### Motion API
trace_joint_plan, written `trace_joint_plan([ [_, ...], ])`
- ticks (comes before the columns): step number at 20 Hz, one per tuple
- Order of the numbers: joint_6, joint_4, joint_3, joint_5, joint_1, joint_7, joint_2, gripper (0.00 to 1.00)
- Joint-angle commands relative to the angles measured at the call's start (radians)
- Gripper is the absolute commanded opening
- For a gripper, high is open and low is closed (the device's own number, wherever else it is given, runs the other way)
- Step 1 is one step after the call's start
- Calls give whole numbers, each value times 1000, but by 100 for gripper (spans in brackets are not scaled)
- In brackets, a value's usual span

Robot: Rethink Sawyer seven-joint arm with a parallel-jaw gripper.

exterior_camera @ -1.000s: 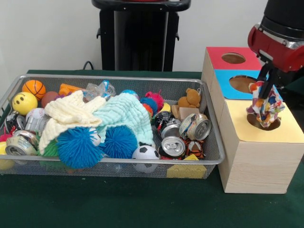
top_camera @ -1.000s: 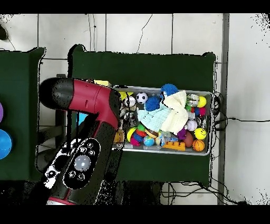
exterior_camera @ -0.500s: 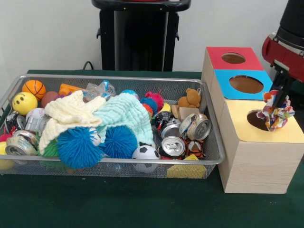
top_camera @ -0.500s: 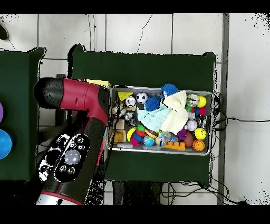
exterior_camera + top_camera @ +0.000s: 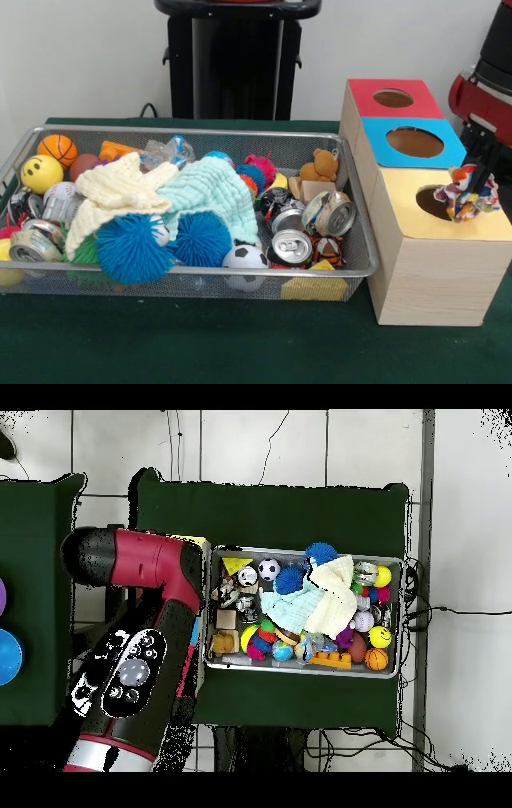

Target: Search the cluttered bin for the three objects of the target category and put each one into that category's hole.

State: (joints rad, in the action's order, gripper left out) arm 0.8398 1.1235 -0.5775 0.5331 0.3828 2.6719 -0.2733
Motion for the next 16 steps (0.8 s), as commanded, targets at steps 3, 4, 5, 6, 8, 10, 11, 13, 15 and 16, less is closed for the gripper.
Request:
trace_joint_plan([
  [3,52,-47,74,-59,-56,79,68,0],
  [4,54,-49,72,-60,-56,80,69,0],
  [5,59,-54,69,-64,-57,79,71,0],
  [6,63,-57,67,-66,-59,77,72,0],
  [8,75,-67,61,-76,-64,68,76,0],
  [10,86,-75,59,-81,-69,60,79,0],
  [11,94,-80,58,-84,-71,58,81,0],
  [13,113,-92,55,-91,-74,53,85,0],
  [15,158,-111,48,-107,-76,41,85,0],
  [16,189,-122,45,-118,-78,33,84,0],
])
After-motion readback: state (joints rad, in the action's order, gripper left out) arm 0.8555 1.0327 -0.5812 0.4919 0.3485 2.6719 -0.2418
